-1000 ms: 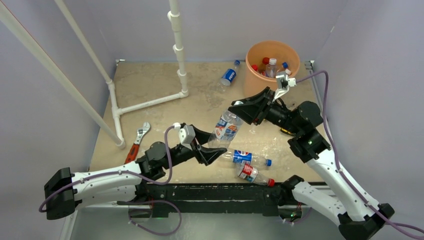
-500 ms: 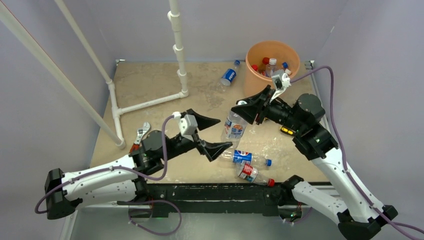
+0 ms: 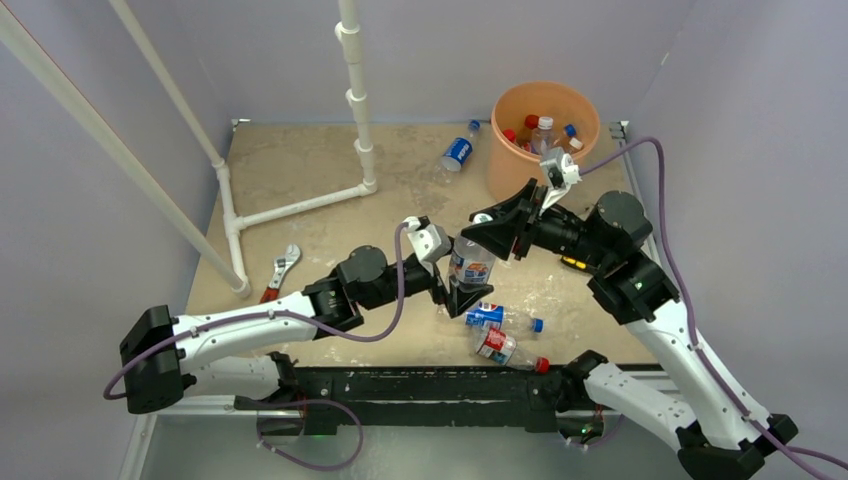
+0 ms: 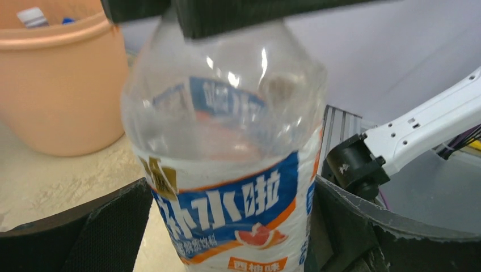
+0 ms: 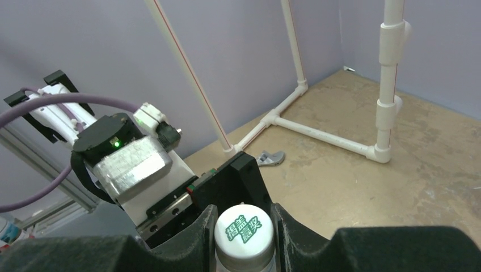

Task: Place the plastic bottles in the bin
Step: Pick up the plastic bottle at the center of the board.

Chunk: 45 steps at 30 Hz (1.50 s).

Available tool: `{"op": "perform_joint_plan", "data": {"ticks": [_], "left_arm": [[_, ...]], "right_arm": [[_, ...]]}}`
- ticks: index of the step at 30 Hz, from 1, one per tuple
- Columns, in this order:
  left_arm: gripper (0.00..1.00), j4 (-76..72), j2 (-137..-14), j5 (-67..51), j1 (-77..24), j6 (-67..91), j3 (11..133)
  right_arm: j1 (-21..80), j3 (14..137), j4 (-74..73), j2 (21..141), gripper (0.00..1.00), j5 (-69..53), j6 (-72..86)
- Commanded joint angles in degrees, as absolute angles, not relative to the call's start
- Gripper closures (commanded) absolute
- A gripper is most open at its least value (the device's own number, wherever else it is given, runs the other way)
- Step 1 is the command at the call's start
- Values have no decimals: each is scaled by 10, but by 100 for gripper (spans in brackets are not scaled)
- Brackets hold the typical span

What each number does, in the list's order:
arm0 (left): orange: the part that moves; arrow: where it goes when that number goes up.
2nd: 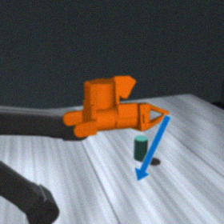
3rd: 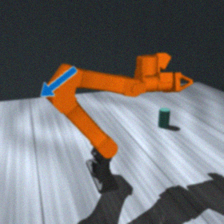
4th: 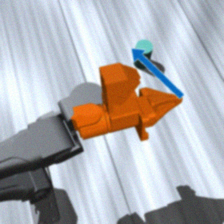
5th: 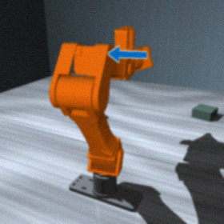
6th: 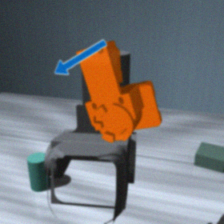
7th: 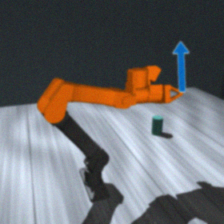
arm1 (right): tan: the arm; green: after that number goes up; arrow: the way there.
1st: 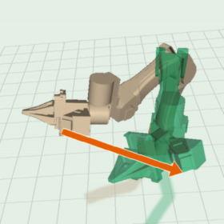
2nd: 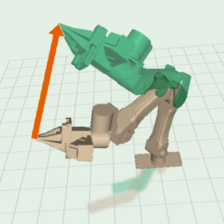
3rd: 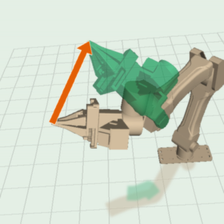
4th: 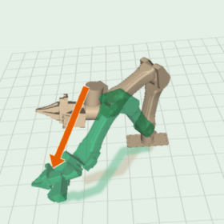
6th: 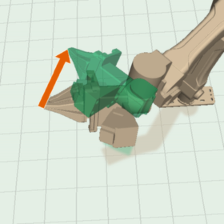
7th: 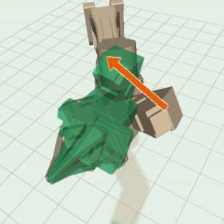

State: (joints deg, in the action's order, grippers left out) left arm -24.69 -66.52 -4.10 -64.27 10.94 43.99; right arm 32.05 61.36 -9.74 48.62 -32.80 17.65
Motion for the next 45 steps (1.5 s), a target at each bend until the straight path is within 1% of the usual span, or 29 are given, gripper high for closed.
{"op": "perform_joint_plan", "data": {"ticks": [1,3,5,9,11,12,15,16,17,19,23,25,27,29,34,39,40,41,42,44,45], "left_arm": [[3,-300,-661,-45,-642,97,481],[10,-302,-667,-55,-642,94,489],[20,-301,-676,-66,-642,93,494],[48,-306,-687,-76,-642,95,494],[59,-307,-688,-77,-642,94,493],[65,-307,-688,-76,-642,93,493],[82,-307,-685,-71,-642,89,488],[87,-307,-684,-67,-642,89,486],[91,-306,-682,-64,-642,88,483],[96,-305,-678,-61,-642,88,477],[100,-302,-669,-62,-642,88,469],[100,-300,-665,-61,-642,87,467],[100,-300,-659,-59,-642,86,463],[100,-298,-654,-55,-642,85,461],[100,-291,-644,-48,-642,82,459],[100,-292,-640,-44,-642,80,460],[100,-293,-640,-44,-642,80,460],[100,-293,-640,-45,-642,80,461],[100,-293,-640,-45,-642,81,461],[100,-294,-640,-45,-642,81,462],[100,-294,-640,-45,-642,82,462]], "right_arm": [[324,605,-102,479,100,-332,156],[324,603,-99,479,100,-337,157],[324,603,-97,481,100,-338,160],[325,607,-97,487,100,-338,161],[325,608,-94,485,100,-336,165],[325,608,-92,482,97,-332,169],[325,610,-86,475,69,-319,177],[325,611,-85,473,62,-310,181],[325,611,-83,470,58,-300,184],[325,612,-81,466,54,-280,191],[325,608,-67,467,44,-271,211],[325,605,-62,470,44,-263,218],[325,601,-58,471,49,-256,220],[325,600,-60,473,51,-258,220],[325,600,-80,473,43,-261,213],[325,596,-94,480,42,-268,208],[325,595,-94,481,44,-267,208],[325,595,-94,482,48,-263,209],[325,595,-93,481,54,-259,209],[325,595,-89,479,73,-259,210],[325,594,-86,479,87,-259,210]]}}
